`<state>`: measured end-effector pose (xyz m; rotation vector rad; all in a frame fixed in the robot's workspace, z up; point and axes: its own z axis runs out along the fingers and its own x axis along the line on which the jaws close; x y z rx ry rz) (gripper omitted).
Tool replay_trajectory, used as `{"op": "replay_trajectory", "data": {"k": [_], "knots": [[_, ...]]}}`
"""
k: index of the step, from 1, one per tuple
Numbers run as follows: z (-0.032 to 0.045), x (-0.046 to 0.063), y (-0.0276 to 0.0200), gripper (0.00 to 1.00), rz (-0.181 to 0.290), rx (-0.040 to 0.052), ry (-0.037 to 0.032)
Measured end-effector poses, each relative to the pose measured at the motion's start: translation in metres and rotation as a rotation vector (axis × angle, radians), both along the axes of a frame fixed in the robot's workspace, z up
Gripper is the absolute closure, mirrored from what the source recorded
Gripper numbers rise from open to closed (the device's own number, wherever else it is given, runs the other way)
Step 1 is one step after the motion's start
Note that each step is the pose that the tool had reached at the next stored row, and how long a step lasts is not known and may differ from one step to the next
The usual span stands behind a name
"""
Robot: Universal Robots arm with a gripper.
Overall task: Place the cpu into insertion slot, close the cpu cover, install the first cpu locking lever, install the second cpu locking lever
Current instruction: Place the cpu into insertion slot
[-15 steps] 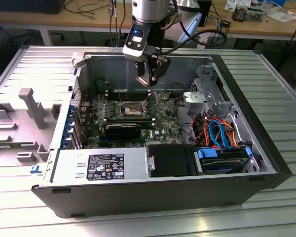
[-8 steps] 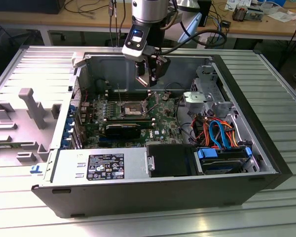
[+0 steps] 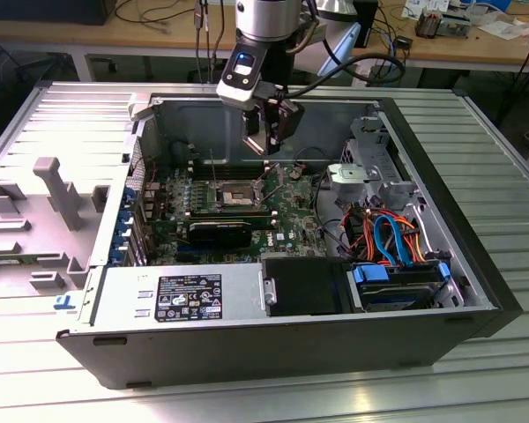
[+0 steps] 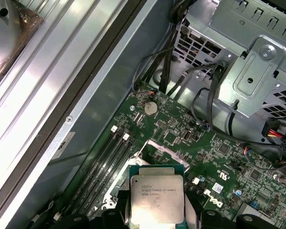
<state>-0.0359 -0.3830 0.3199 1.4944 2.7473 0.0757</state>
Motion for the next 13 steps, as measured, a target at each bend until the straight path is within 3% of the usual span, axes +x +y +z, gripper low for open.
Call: {"op": "replay_trajectory", "data": {"k": [13], "knots": [[-0.0003,0.0,0.0,0.46,-0.011,-0.0001,0.0]]}}
